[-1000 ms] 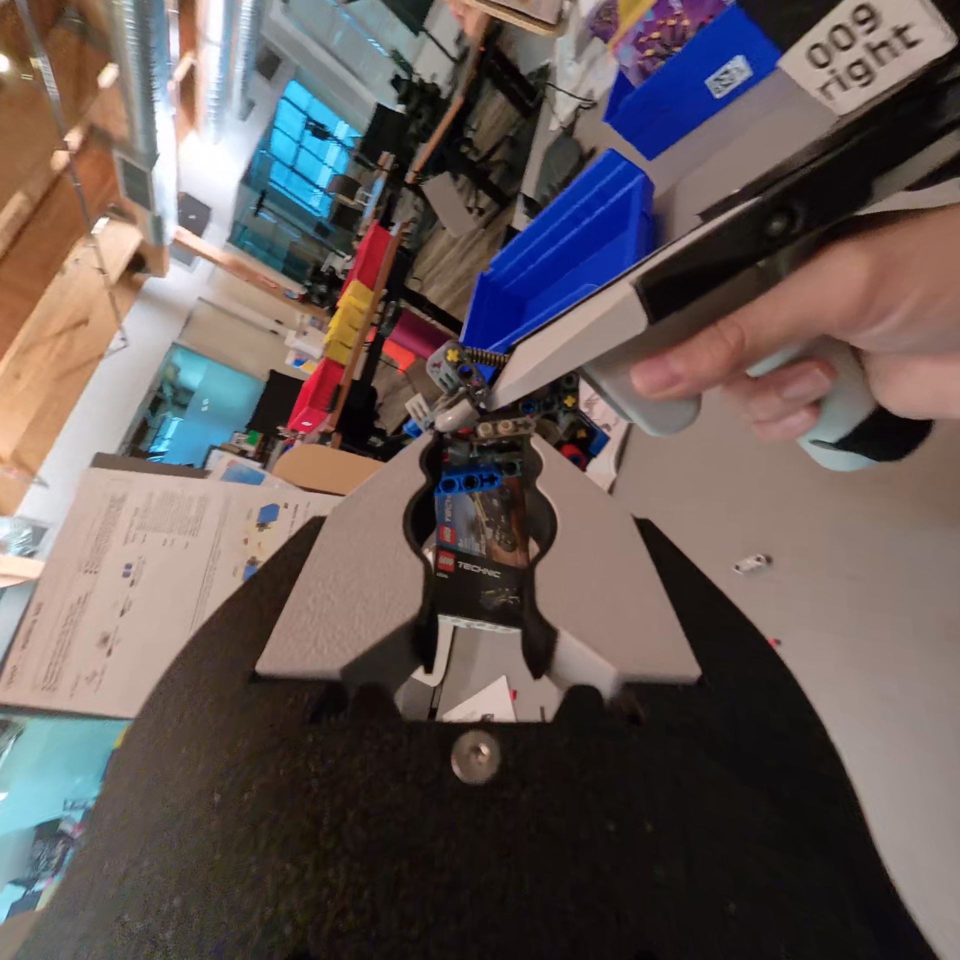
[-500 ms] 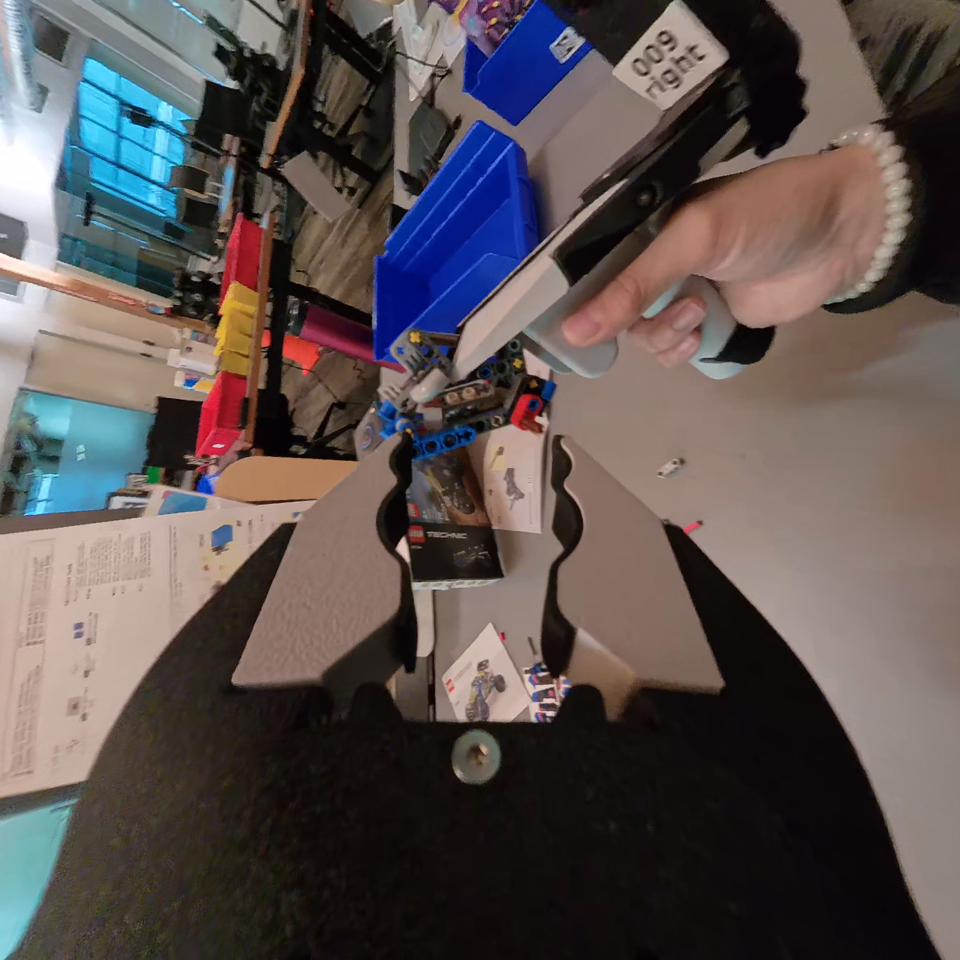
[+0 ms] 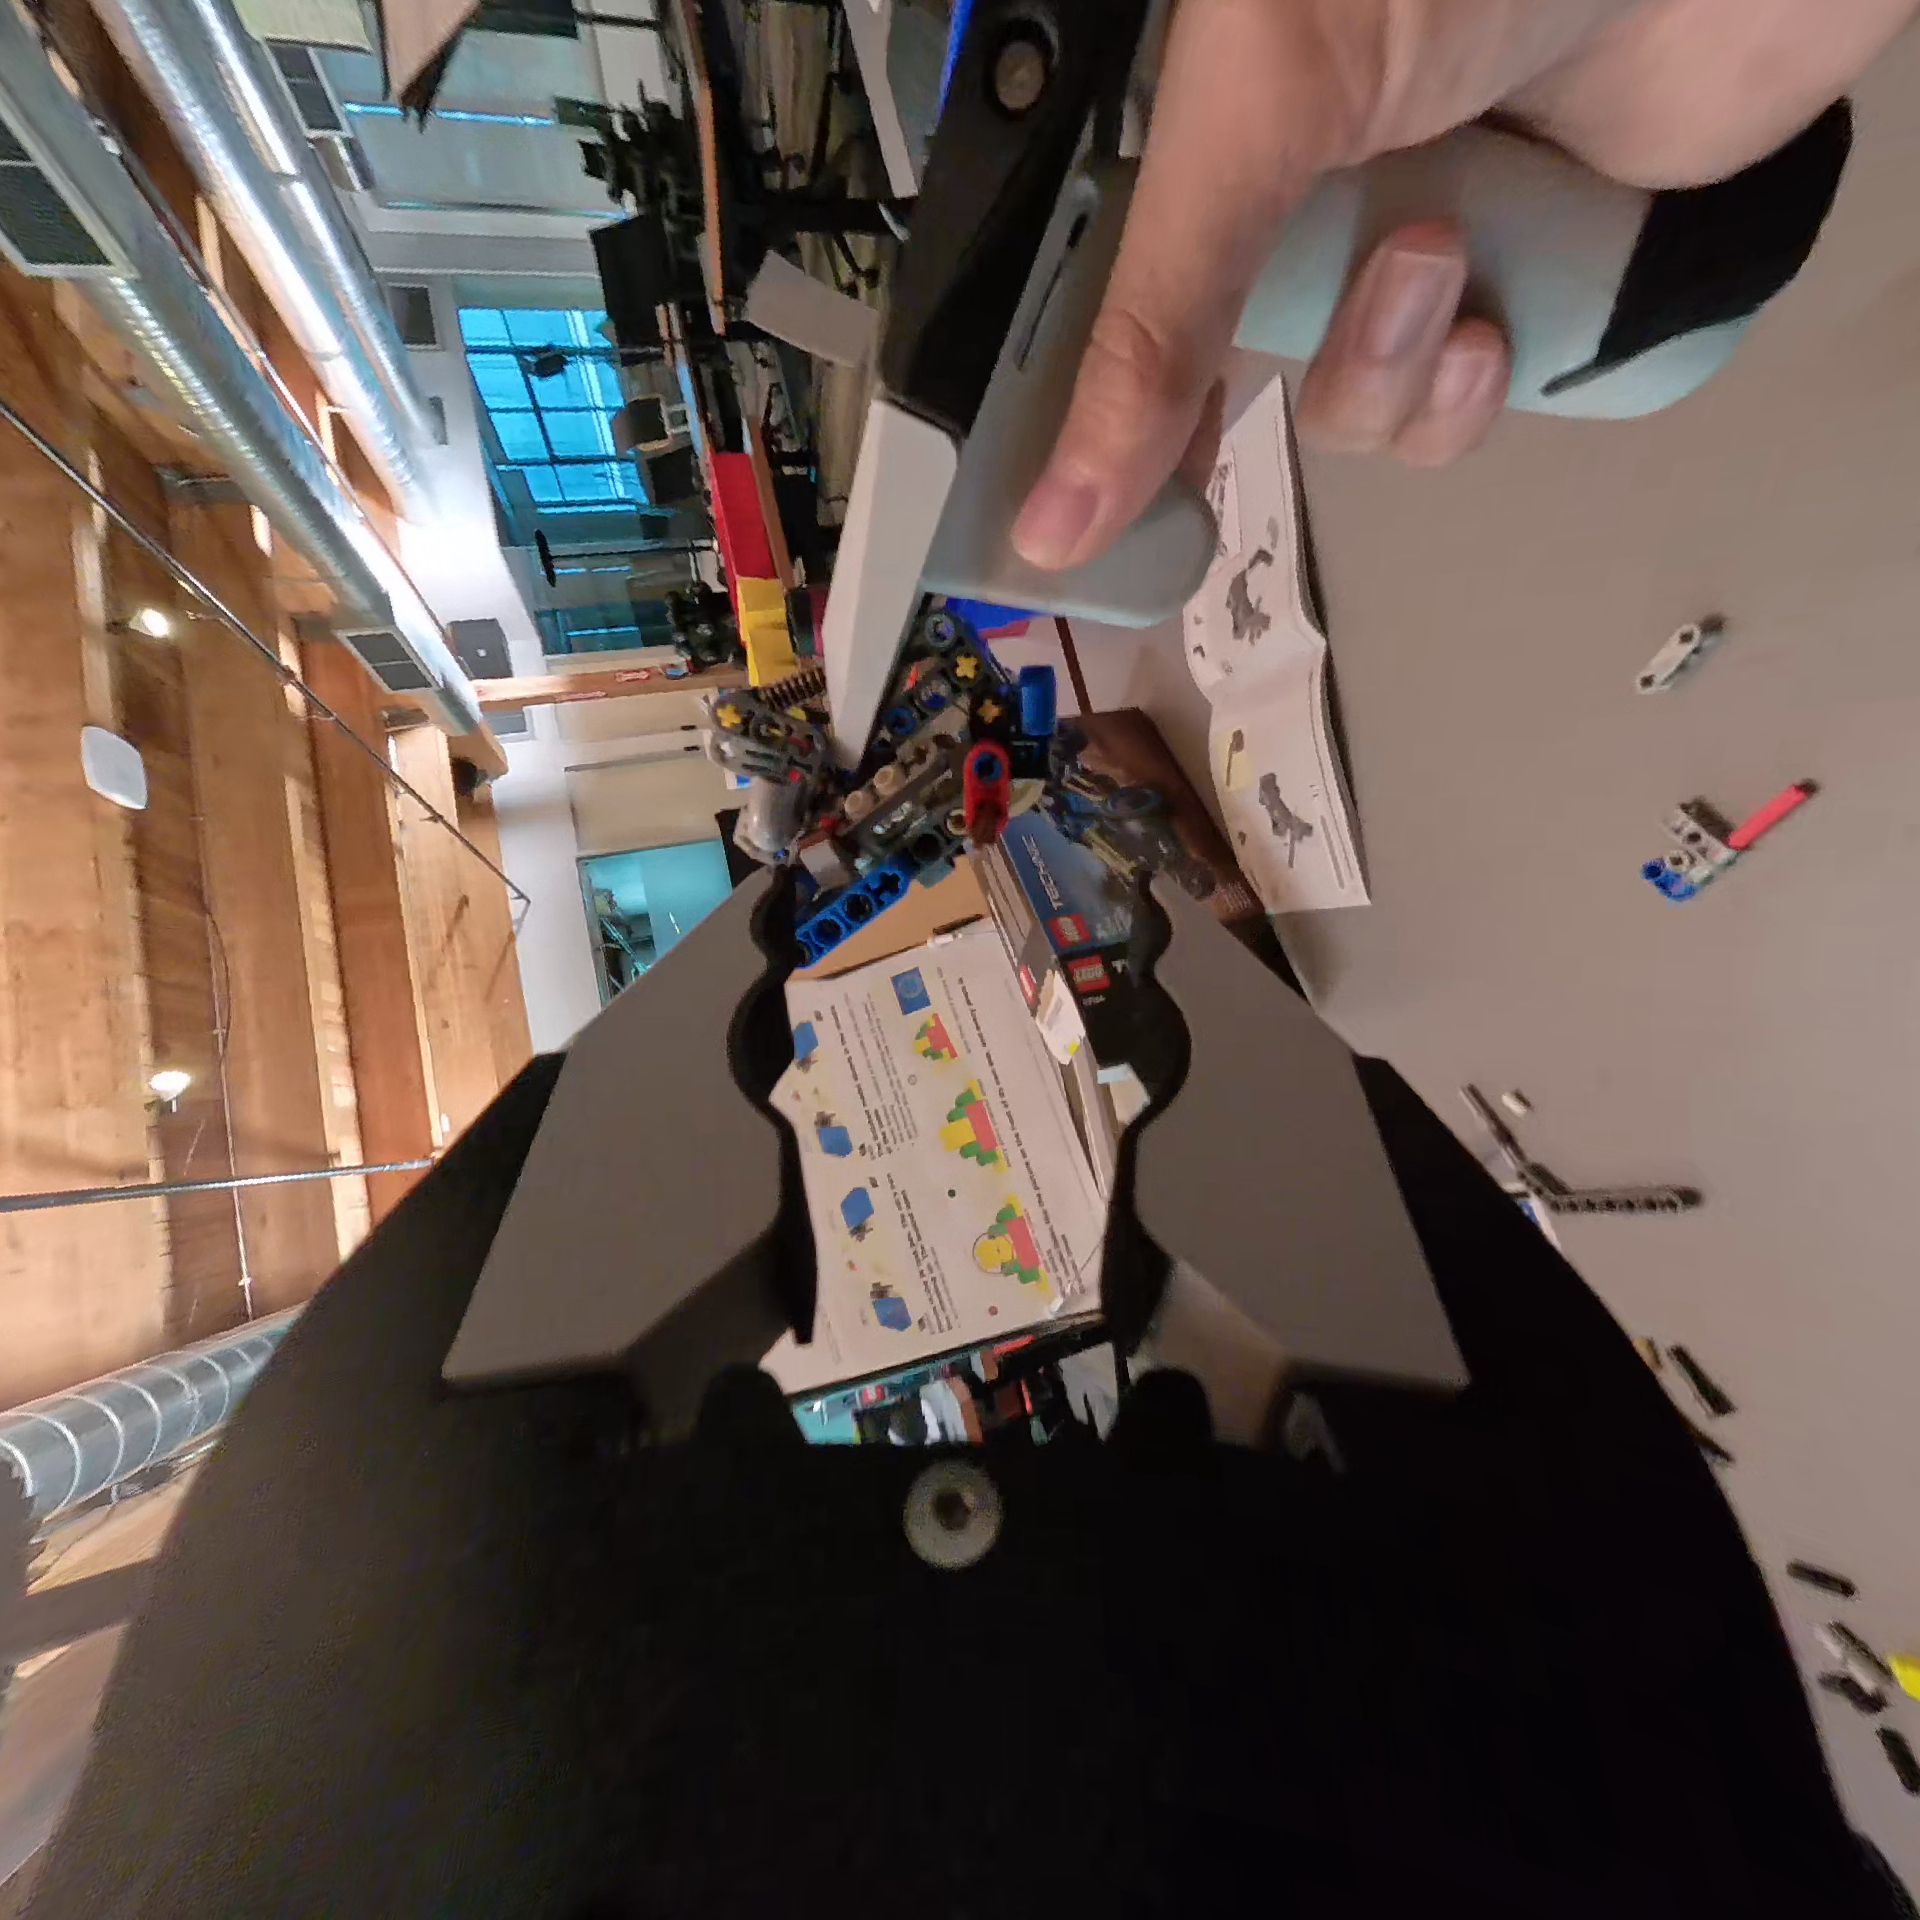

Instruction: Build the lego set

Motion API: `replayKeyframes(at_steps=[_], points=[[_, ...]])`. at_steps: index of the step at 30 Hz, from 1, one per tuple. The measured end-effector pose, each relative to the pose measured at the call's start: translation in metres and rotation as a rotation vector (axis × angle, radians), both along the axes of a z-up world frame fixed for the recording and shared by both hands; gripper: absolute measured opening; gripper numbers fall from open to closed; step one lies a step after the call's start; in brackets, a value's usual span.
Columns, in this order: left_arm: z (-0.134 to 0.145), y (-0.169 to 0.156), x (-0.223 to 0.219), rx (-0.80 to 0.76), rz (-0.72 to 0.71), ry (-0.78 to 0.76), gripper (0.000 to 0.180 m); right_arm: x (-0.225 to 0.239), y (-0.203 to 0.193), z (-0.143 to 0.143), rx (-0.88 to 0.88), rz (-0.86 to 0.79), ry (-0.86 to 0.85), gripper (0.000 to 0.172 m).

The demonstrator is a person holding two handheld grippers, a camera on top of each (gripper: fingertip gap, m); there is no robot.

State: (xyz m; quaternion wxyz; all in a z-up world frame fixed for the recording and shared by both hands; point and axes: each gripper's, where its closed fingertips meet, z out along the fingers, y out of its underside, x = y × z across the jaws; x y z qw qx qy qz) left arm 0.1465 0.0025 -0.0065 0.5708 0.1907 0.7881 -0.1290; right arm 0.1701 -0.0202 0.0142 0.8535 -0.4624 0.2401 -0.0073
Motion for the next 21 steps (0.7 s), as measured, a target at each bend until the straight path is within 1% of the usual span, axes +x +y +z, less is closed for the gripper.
replayKeyframes(at_steps=[2,11,15,18,21], points=[[0.001,0.003,0.003,0.020,0.033,-0.009,0.062,-0.001,0.001,0.000,-0.004,0.001,-0.001,0.005],[-0.006,0.003,0.009,0.082,0.075,-0.004,0.062,-0.002,0.001,0.000,-0.039,-0.041,-0.034,0.005],[-0.005,0.003,0.014,0.039,0.108,0.018,0.059,-0.004,0.003,0.000,-0.045,-0.023,-0.044,0.005],[-0.006,-0.001,0.014,-0.022,0.087,0.061,0.058,-0.001,0.001,-0.001,-0.027,-0.032,-0.028,0.005],[-0.004,-0.003,0.015,-0.071,0.078,0.069,0.052,0.000,0.000,-0.002,-0.017,-0.032,-0.014,0.005]])
